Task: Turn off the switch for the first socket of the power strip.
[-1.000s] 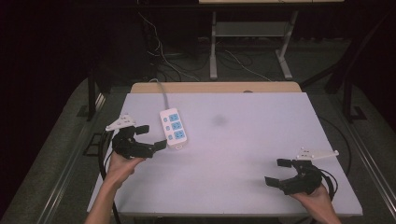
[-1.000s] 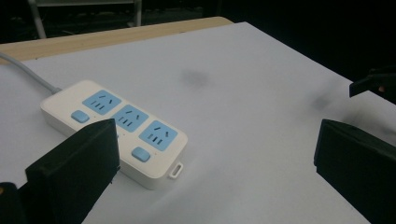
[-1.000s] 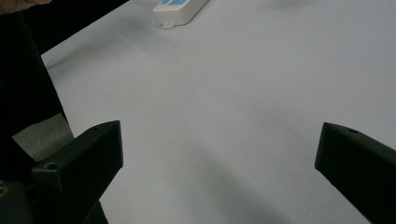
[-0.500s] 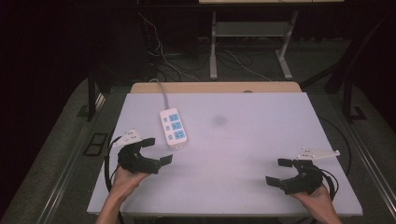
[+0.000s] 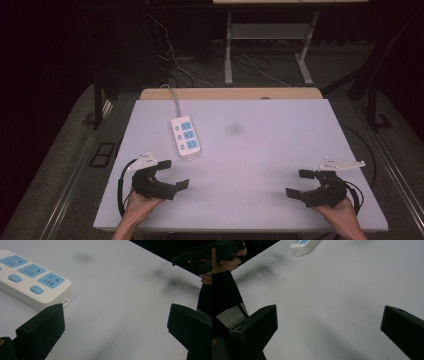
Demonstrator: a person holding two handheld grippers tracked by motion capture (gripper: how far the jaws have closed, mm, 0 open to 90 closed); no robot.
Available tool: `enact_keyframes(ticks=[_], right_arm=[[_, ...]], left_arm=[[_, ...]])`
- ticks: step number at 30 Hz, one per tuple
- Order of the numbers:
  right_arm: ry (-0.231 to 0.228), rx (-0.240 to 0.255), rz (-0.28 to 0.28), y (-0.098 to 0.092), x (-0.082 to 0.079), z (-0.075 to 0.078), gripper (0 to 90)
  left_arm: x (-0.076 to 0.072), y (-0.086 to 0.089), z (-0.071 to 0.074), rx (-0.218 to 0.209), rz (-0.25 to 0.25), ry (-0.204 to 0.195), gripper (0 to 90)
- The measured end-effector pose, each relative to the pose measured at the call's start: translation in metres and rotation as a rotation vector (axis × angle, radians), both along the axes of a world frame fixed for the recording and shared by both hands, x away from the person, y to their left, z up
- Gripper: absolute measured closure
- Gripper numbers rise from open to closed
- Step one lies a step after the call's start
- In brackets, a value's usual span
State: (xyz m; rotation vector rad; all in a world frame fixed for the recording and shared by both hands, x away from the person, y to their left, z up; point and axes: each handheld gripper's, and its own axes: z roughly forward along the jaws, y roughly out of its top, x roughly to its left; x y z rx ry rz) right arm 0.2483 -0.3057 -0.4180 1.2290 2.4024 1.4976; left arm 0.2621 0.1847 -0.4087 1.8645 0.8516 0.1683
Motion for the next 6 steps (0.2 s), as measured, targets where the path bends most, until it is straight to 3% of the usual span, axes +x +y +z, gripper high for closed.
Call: enact_keyframes(ticks=[6], right_arm=[[0.002, 0.0, -0.005, -0.0004, 0.0001, -0.0007, 0.6]], left_arm=[[-0.0022, -0.0026, -0.011, 0.015, -0.011, 0.022, 0.0]])
